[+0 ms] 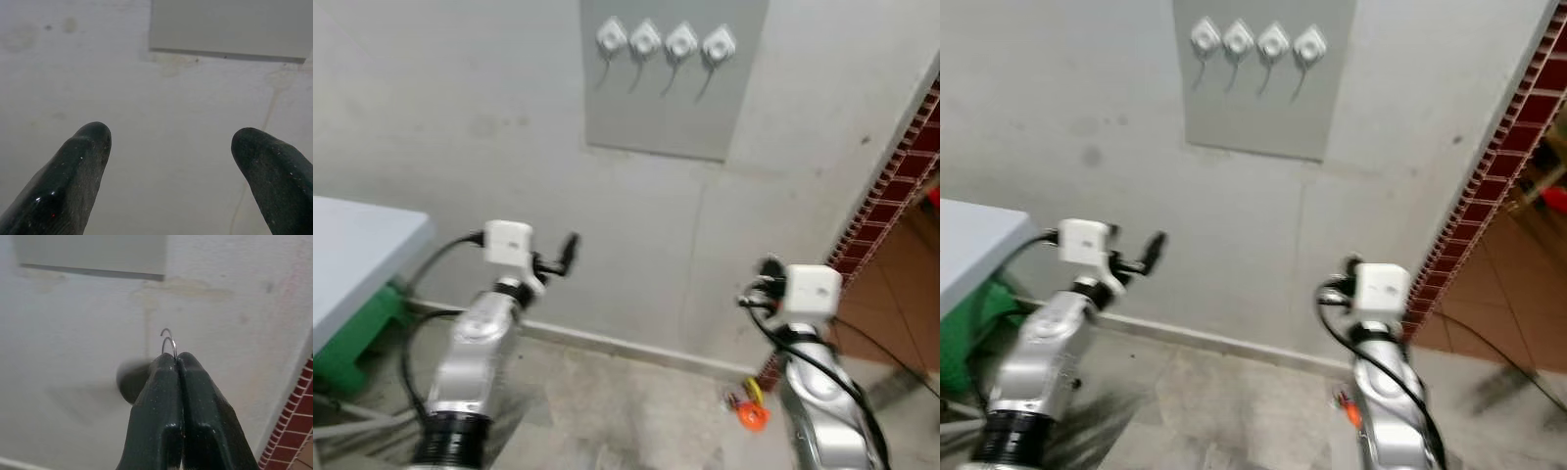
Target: Hang keys on a hook
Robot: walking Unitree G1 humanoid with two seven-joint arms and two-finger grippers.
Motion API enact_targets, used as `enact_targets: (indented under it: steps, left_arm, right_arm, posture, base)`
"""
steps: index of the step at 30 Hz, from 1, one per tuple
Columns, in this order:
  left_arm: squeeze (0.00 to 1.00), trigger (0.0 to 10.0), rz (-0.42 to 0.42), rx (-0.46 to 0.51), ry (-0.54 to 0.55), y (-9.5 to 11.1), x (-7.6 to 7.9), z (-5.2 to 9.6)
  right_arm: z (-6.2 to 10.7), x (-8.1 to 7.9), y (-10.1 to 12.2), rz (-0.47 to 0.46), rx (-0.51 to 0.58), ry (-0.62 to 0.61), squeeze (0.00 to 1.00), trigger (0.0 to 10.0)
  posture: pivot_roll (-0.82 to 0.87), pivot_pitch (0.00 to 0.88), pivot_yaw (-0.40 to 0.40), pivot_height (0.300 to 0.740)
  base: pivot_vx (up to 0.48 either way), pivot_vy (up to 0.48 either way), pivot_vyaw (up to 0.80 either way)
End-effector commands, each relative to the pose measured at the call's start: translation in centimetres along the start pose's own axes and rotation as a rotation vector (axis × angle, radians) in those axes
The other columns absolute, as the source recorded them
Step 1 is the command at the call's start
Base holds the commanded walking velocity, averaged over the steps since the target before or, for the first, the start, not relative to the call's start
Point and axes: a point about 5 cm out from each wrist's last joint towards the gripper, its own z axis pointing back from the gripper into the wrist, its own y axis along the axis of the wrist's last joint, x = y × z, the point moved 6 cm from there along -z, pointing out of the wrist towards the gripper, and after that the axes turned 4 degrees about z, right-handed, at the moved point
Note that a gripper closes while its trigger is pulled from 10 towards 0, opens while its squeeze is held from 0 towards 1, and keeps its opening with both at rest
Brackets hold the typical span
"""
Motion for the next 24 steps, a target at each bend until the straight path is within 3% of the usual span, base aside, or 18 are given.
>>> enact_targets:
  steps: [1,24]
  left_arm:
    - [0.0,10.0,-0.002,0.01,-0.028,0.36,1.07,-0.33]
    - [0.0,10.0,0.0,-0.003,-0.017,-0.05,1.02,0.05]
  right_arm:
    - [-0.06,0.98,0.55,0.012,0.016,-0.028,0.0,10.0]
    - [0.23,0.94,0.3,0.016,0.004,-0.017,0.0,10.0]
  posture:
    - [-0.06,0.0,0.023,0.74]
    - [-0.05,0.0,0.015,0.74]
  base:
    - [0.401,0.0,0.0]
    - [0.397,0.0,0.0]
